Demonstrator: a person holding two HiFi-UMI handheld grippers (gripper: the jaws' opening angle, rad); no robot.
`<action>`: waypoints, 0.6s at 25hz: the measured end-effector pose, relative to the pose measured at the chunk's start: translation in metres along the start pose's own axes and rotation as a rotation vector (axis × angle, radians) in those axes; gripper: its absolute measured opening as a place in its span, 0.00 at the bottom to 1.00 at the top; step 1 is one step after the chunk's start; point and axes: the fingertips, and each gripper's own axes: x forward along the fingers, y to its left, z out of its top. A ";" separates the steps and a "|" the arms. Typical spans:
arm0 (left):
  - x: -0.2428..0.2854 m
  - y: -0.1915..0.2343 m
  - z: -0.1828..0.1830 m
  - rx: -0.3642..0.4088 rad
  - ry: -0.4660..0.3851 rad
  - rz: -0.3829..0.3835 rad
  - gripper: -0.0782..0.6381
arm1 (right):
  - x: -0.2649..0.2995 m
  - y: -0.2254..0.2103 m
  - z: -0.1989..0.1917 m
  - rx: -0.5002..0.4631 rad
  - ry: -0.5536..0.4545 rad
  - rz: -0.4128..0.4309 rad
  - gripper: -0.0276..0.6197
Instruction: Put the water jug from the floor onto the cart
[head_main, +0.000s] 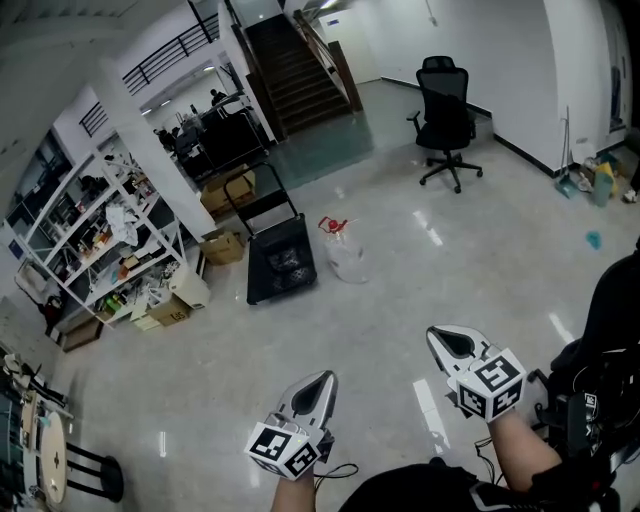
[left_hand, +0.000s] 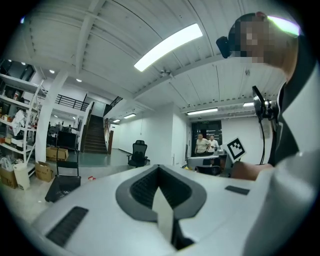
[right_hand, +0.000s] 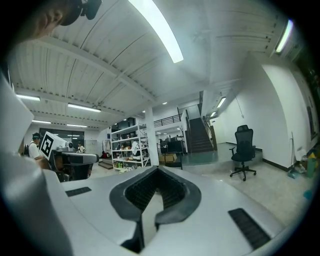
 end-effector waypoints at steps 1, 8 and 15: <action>0.005 -0.003 -0.001 0.002 0.006 0.004 0.10 | -0.002 -0.006 -0.001 -0.003 0.003 0.007 0.03; 0.033 -0.009 -0.013 -0.011 0.037 0.023 0.10 | 0.008 -0.040 -0.015 0.009 0.012 0.026 0.03; 0.058 0.038 -0.024 -0.025 0.024 0.001 0.10 | 0.064 -0.046 -0.020 -0.005 0.027 0.027 0.03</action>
